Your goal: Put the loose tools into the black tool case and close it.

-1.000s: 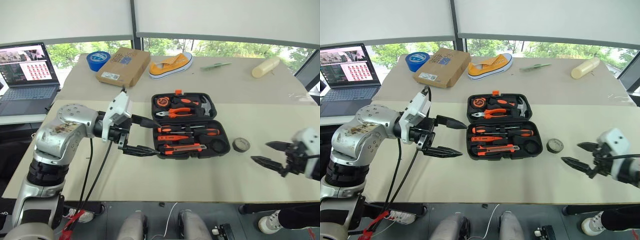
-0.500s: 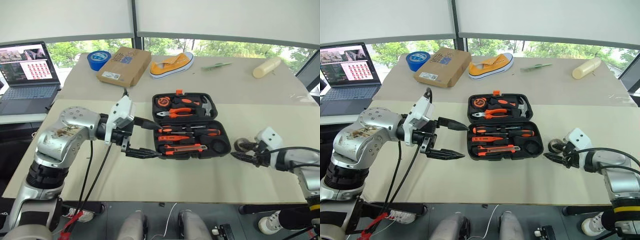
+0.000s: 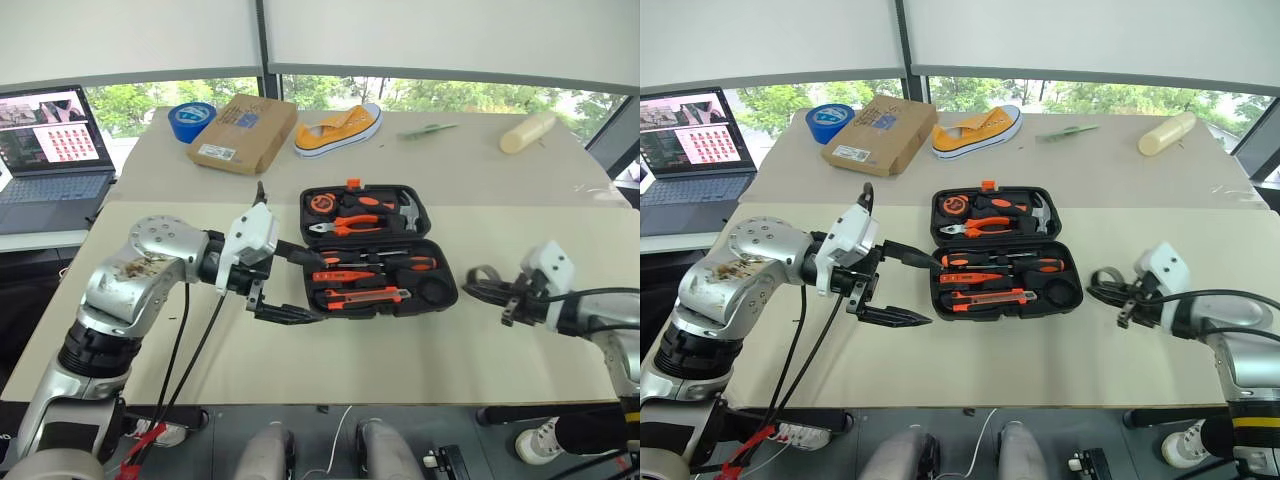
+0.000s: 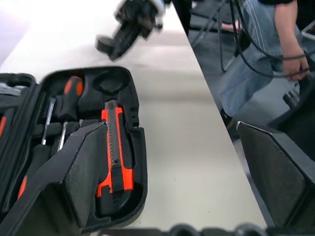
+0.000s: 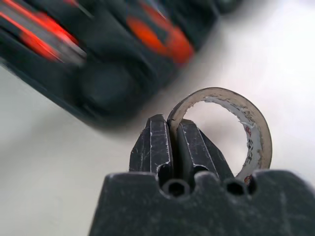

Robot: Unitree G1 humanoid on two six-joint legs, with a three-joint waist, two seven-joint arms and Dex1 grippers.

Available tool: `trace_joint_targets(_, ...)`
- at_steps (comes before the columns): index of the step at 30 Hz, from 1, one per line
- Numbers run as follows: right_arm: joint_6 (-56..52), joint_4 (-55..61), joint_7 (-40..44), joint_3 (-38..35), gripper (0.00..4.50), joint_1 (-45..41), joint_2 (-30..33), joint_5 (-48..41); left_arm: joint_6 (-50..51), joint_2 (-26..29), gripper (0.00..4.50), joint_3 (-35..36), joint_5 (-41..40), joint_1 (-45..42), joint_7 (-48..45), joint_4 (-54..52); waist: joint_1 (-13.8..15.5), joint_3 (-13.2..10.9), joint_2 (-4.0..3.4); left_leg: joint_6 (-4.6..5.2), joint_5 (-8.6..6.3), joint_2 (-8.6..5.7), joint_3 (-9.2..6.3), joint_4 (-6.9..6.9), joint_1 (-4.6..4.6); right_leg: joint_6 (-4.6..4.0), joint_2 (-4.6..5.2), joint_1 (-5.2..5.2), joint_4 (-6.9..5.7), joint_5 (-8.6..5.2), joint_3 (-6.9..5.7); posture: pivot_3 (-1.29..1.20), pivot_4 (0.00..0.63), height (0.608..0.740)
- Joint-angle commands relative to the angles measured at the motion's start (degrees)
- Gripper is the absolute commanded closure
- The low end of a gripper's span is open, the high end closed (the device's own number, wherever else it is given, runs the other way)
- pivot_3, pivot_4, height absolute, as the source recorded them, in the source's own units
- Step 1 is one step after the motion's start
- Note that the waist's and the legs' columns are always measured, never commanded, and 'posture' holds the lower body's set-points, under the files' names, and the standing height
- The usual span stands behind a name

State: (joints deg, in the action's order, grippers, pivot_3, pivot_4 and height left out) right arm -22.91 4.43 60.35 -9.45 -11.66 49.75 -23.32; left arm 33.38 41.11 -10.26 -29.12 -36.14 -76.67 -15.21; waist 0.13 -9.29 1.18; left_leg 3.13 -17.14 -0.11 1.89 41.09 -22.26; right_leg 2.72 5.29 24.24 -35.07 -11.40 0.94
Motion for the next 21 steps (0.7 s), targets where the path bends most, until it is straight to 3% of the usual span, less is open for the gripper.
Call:
trace_joint_targets(1,-4.0,5.7,-1.3,3.0,4.40,-1.9,-0.1,-0.2,-1.9,-0.2,0.00,0.1,0.4,-1.4,-0.4,0.2,0.0,0.0,0.00,0.00,0.00,0.00,0.00,-0.02,-0.01,0.00,0.01,0.02,0.00,0.00,-0.01,0.00,0.150,0.735)
trace_joint_targets(9,-3.7,4.5,-3.8,7.9,4.40,-1.2,0.7,5.6,-2.6,-0.1,0.00,-0.1,0.9,-1.6,-0.5,0.5,0.6,0.0,0.00,0.00,0.00,-0.08,0.02,0.01,-0.08,0.01,0.13,0.01,0.04,0.00,-0.04,0.00,0.150,0.735)
trace_joint_targets(21,-5.9,7.5,-1.6,4.7,0.43,-0.2,2.4,3.2,-3.8,0.1,0.00,-0.1,1.9,-0.6,-0.1,1.6,0.6,0.0,0.00,0.00,0.00,-0.06,0.01,-0.04,-0.05,0.00,0.06,0.01,0.03,0.00,-0.05,0.00,0.150,0.735)
